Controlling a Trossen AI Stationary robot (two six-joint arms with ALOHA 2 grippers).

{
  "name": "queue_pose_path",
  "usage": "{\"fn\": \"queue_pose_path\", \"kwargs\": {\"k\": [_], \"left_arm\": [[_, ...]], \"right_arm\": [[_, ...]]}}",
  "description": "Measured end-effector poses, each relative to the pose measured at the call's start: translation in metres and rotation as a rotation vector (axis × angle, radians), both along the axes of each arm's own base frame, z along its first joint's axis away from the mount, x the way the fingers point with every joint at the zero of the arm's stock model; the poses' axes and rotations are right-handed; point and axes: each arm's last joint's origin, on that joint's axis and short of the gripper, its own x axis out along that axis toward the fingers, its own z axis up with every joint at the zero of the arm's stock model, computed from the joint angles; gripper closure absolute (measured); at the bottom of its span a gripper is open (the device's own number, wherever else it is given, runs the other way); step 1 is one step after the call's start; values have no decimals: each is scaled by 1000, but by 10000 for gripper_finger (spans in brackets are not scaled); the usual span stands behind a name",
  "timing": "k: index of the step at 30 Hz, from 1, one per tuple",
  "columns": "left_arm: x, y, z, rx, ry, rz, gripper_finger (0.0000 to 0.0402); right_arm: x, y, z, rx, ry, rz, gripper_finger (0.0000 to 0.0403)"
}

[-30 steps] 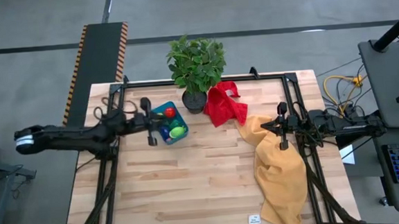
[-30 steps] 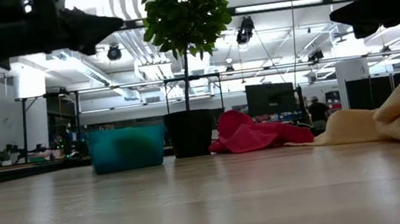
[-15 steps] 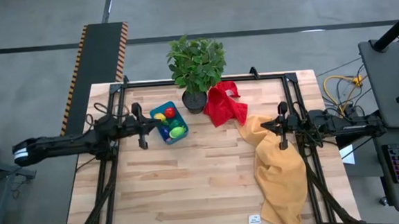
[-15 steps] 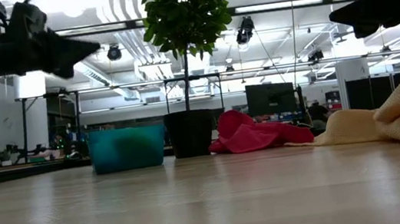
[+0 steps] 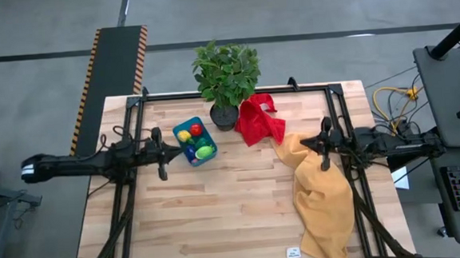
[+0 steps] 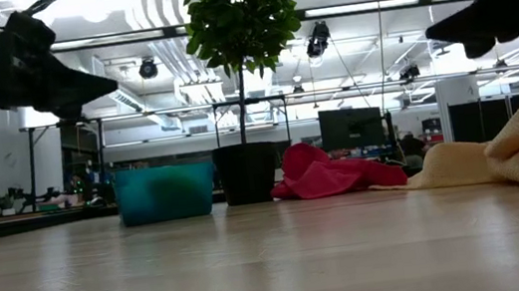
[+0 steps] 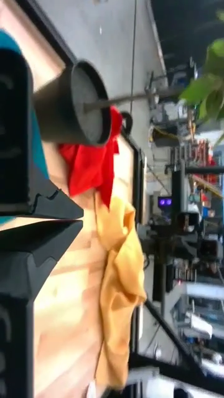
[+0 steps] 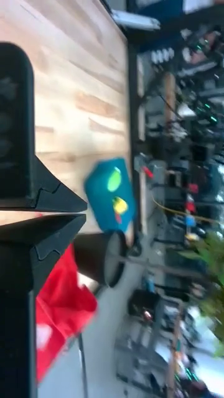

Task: Pick and placing Produce into tupperware
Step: Return to Home Position

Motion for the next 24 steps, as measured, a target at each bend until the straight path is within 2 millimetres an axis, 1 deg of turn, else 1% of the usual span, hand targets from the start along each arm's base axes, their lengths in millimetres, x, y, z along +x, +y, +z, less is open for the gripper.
{"fn": "queue_pose_path", "kwargs": {"k": [3,5,12,14,24], "left_arm": [[-4,-5,2,-8,-24,-35,401],[-7,-7,1,-4,-12,-25,401],[-18,-8,-13,-4,-11,-6,401],[-21,-8,-11,-5,-32,-9,401],[-18,-8,-16,-6,31,-25,401]], "right_arm": [[0,1,-6,44,60,41,394],[-1,1,-9,61,81,45,394],[-1,3,-8,68,78,87,394],[-1,3,-8,66,79,100,394],[0,4,-11,61,87,116,394]]}}
